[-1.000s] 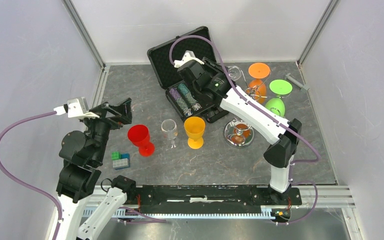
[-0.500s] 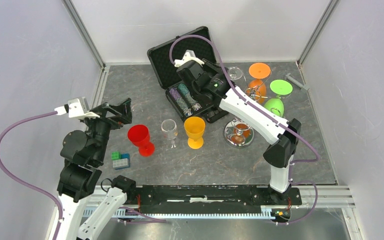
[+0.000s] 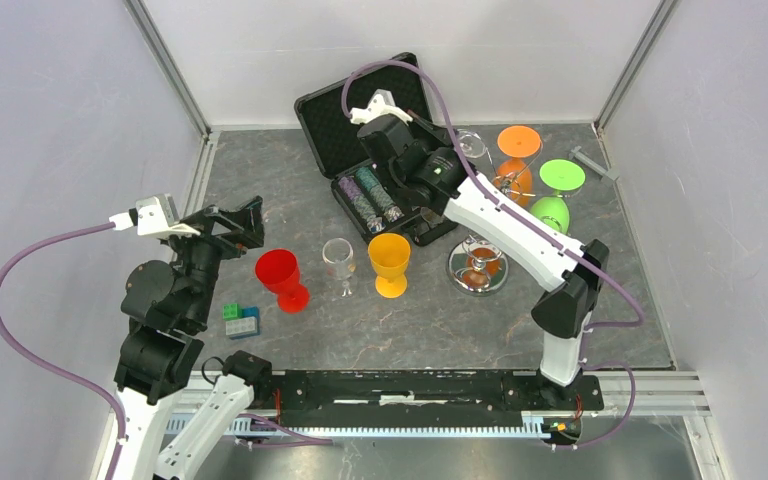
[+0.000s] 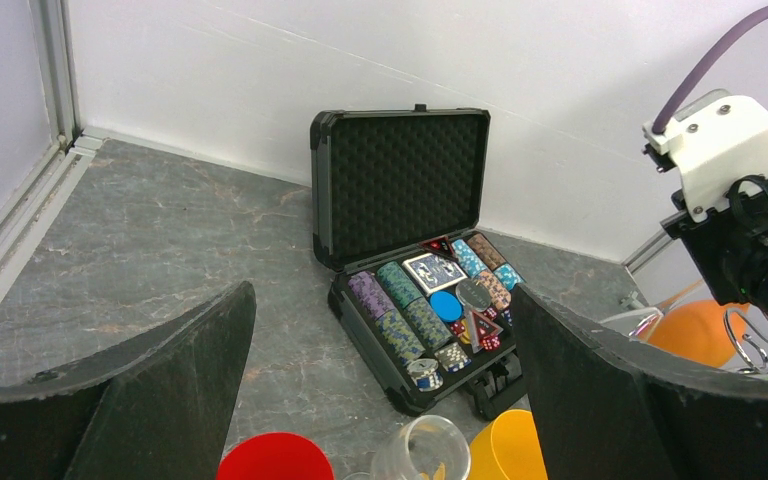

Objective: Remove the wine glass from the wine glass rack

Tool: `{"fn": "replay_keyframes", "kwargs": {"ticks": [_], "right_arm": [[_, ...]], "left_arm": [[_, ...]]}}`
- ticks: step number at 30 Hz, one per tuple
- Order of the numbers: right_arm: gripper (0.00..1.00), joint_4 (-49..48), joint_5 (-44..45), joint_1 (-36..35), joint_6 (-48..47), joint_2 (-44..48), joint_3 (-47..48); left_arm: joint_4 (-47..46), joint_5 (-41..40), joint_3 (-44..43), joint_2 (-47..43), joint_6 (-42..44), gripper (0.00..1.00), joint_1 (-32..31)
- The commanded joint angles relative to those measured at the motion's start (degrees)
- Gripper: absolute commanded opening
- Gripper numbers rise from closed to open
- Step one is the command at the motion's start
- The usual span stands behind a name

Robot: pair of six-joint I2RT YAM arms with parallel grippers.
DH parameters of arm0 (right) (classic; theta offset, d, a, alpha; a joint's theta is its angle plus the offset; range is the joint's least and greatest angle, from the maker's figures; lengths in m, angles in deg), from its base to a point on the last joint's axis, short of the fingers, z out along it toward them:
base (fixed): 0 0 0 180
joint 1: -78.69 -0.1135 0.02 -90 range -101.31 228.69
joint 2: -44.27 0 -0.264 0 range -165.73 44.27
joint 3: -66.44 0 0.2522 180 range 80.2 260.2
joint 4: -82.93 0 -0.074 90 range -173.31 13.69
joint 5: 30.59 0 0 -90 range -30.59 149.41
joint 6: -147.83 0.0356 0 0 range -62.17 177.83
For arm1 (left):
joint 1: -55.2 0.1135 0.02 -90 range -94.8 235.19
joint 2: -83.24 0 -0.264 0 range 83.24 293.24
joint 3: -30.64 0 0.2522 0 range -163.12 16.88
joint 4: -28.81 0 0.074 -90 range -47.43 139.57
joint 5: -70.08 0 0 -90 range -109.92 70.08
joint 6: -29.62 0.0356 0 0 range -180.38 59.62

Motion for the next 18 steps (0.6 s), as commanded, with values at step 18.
{"fn": "replay_keyframes", "kwargs": {"ticks": [18], "right_arm": [[0.0,-32.0,1.5,-0.5,-18.5,10.2,-14.5]], "left_arm": [[-1.9,0.1,0.2,-0.1,0.4,1.0,-0.1]]}}
